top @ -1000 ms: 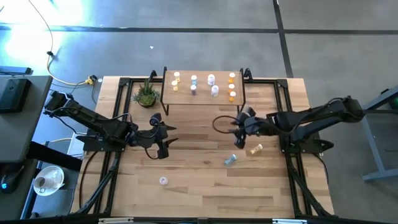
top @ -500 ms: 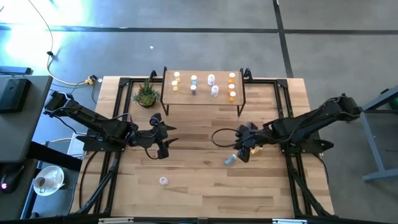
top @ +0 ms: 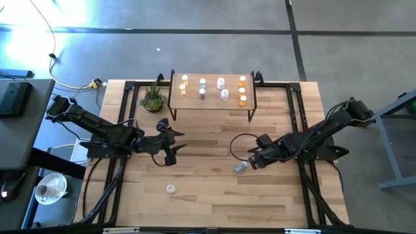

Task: Pick and place medicine bottles onto shelf by color
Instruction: Put the transparent pill bottle on the shelf

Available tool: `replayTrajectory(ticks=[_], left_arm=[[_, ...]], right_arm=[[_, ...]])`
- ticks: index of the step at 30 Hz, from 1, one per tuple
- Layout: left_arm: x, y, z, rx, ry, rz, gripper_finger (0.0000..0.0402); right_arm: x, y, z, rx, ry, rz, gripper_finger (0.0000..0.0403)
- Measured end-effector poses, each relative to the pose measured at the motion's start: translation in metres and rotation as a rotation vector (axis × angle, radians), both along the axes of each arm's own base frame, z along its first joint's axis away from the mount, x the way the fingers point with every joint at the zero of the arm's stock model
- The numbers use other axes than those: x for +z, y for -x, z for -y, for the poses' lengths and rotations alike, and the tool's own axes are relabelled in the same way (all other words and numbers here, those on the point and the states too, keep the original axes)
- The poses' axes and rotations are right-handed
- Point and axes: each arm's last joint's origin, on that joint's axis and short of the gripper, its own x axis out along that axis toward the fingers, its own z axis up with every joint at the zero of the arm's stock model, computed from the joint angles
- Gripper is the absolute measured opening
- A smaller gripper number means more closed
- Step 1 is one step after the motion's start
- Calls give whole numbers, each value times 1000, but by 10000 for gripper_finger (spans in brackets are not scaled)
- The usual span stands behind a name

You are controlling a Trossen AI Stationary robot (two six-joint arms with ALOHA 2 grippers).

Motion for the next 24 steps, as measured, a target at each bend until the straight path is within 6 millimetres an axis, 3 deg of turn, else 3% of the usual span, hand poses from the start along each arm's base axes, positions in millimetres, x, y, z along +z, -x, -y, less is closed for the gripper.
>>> replayTrajectory(ticks=[6,15,24], left_arm=[[0,0,1,-23,16,-4,201],[0,0,1,-41,20,-9,201],[0,0,1,-40,19,-9,201]], right_arm=[[-9,5,-5,-87,-6,-93,161],[-26,2,-4,-22,140,-190,161],[-36,-1,-8,-21,105,-254,161]])
